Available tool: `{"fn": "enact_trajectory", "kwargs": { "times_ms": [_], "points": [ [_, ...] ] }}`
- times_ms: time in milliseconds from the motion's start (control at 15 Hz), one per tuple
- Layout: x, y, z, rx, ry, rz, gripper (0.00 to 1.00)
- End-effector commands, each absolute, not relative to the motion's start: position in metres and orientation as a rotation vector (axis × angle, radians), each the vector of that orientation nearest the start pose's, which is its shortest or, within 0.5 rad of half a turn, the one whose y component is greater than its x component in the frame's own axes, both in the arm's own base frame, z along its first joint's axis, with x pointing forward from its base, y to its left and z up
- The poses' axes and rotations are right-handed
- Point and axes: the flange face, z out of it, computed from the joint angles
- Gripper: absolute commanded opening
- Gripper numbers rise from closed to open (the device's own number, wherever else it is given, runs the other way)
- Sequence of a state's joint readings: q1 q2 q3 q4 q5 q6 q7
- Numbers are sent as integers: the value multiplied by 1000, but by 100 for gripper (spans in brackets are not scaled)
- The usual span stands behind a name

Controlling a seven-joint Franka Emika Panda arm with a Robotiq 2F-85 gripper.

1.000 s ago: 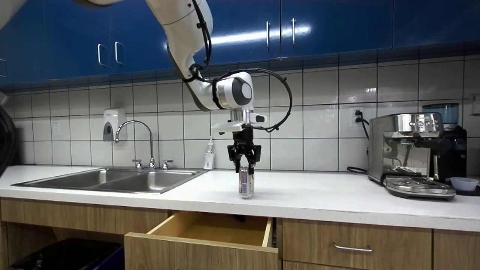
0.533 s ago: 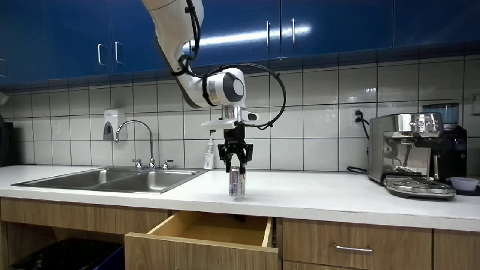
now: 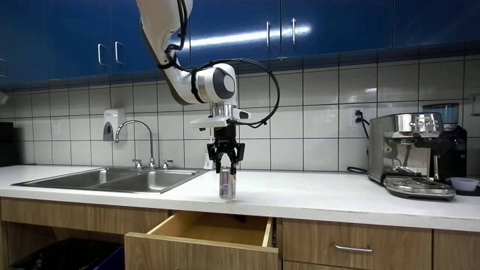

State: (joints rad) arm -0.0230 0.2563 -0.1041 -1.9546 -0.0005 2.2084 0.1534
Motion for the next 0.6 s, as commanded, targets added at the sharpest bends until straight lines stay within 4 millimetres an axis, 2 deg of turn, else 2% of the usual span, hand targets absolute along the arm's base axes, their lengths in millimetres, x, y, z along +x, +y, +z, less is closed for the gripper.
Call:
{"fn": "enact_trajectory", "kwargs": {
  "times_ms": [0, 533],
  "points": [
    [580, -64, 356, -3154, 350, -17, 37],
    [563, -51, 343, -3158, 272, 29, 37]
  ]
}}
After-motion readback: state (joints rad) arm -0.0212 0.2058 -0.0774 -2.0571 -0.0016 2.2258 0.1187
